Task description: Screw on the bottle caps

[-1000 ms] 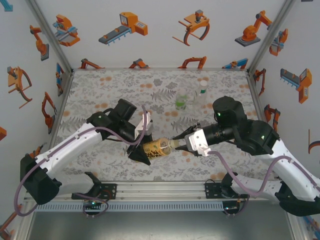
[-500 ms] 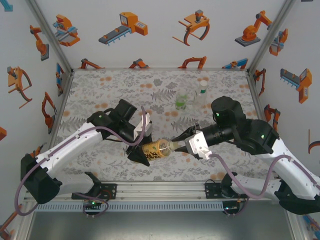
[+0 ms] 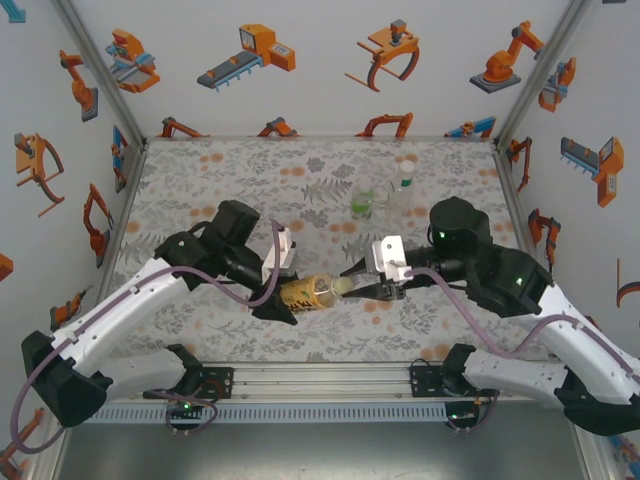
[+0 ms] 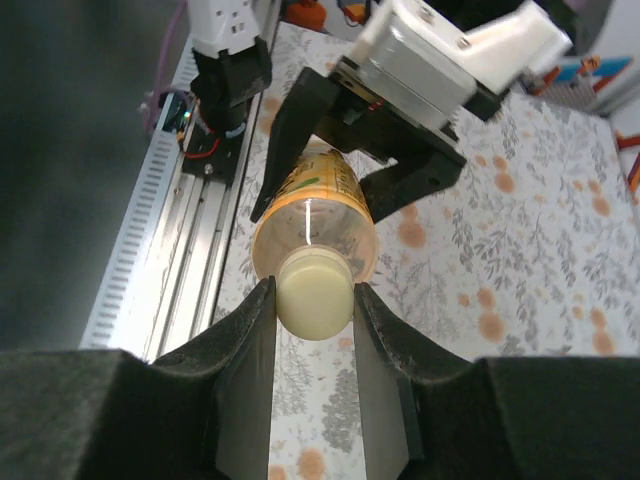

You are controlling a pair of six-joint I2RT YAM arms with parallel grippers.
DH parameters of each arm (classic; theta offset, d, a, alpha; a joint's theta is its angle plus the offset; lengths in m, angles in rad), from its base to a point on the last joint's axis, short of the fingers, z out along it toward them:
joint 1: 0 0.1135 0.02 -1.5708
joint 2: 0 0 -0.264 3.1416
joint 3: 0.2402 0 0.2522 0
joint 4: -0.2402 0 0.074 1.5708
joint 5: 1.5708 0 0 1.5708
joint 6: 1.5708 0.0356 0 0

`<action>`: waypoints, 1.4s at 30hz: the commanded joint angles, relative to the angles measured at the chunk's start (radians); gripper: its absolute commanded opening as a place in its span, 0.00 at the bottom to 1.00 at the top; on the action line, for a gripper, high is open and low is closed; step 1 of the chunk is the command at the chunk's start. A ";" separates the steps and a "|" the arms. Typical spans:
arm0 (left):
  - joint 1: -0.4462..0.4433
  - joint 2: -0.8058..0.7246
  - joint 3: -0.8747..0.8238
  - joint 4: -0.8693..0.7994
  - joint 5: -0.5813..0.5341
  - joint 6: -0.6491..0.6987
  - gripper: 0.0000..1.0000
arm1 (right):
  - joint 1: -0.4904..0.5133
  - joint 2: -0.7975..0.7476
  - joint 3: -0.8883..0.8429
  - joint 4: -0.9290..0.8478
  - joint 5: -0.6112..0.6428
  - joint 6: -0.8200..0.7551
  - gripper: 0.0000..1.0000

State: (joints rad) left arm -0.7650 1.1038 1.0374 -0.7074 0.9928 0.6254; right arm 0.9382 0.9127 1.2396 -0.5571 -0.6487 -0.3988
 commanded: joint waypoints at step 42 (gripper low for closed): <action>0.016 -0.082 -0.051 0.358 -0.446 -0.196 0.00 | 0.009 -0.009 -0.391 0.540 0.745 1.349 0.00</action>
State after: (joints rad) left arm -0.7380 1.0473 0.9722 -0.4786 0.5709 0.4480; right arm 0.9386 0.8459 0.8467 0.0486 0.0418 0.6983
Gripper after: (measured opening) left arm 0.534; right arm 0.331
